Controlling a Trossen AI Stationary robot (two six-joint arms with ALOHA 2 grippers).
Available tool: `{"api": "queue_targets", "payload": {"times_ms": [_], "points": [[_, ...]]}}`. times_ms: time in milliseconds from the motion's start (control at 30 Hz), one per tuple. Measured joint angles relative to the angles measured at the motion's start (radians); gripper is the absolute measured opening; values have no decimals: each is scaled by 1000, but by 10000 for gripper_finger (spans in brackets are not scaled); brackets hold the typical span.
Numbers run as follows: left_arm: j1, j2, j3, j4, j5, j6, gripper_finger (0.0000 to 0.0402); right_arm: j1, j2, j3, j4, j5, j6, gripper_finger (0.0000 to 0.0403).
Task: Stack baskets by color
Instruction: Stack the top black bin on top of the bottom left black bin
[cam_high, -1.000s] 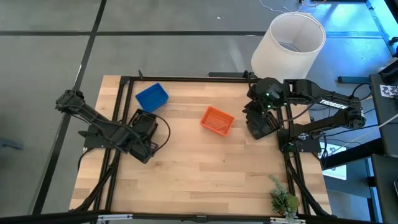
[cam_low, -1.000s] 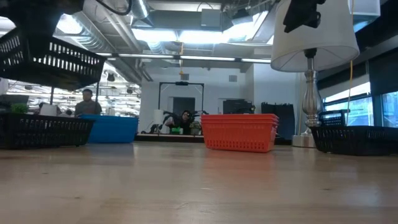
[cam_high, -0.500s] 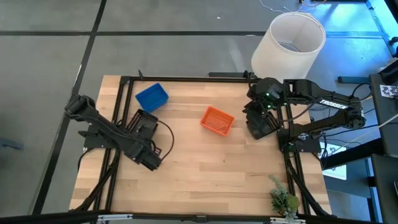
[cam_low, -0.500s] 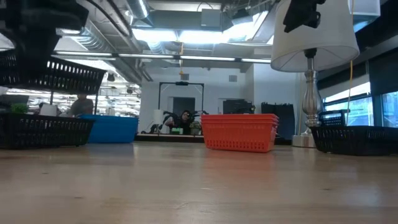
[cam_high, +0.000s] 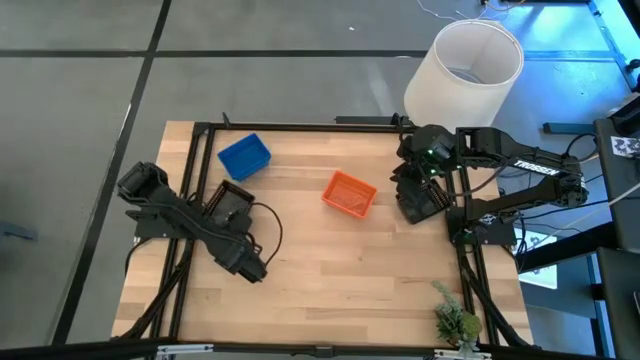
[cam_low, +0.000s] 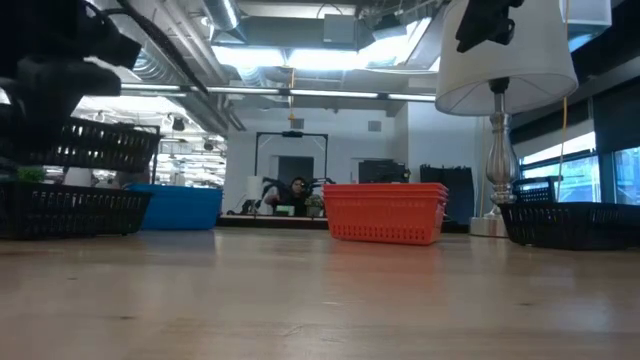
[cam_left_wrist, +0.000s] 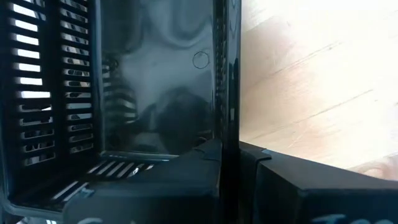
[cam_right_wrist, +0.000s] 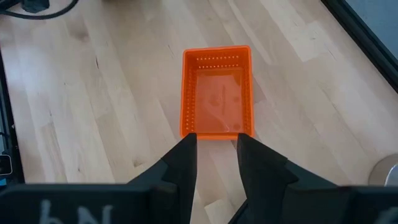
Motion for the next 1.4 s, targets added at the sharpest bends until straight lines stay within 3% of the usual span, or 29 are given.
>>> {"api": "queue_targets", "payload": {"times_ms": [733,1133,1400], "points": [[-1,150,0,27,-21,15,0,0,0,0,-1,0,0,113],[-1,148,-60,184,41,45,0,0,0,0,-1,0,1,113],[-1,72,-60,298,28,73,0,0,0,0,-1,-8,6,113]]}}
